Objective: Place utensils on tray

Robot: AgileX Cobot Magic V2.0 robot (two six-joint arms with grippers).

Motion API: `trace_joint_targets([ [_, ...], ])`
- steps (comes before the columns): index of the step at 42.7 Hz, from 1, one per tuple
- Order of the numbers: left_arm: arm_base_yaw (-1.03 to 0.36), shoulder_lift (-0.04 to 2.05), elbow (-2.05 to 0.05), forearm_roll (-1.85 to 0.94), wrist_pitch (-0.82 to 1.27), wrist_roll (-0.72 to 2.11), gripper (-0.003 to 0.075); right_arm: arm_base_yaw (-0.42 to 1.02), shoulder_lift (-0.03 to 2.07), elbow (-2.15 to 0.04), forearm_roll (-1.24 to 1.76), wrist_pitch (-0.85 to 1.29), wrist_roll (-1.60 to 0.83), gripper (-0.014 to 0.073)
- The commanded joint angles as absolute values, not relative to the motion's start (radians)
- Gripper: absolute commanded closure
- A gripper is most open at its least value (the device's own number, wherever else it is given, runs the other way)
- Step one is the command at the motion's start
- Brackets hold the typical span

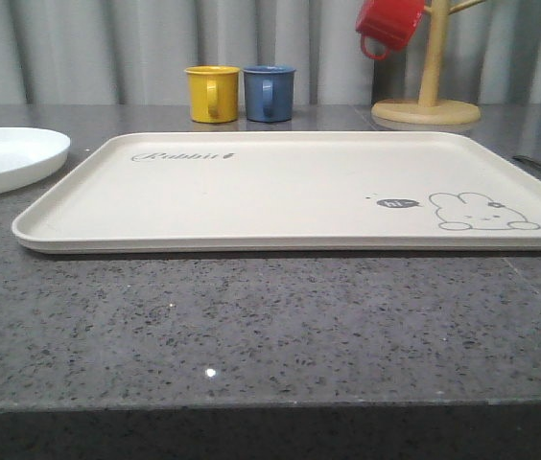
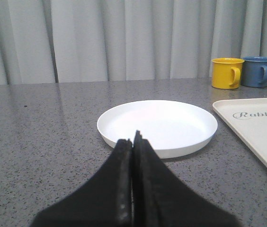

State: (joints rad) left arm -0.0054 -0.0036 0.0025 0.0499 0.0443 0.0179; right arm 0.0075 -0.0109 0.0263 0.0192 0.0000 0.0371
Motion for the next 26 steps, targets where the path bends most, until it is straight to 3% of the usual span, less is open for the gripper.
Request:
trace_joint_targets([
  [1,-0.003,-0.025,0.009,0.051,-0.034,0.007,0.0741,0.005,-0.028,0.022,0.013,-0.078,0.035,0.0662],
  [26,-0.003,-0.025,0.009,0.051,-0.064,0.007,0.0741,0.005,-0.028,0.022,0.013,-0.085,0.035,0.0662],
])
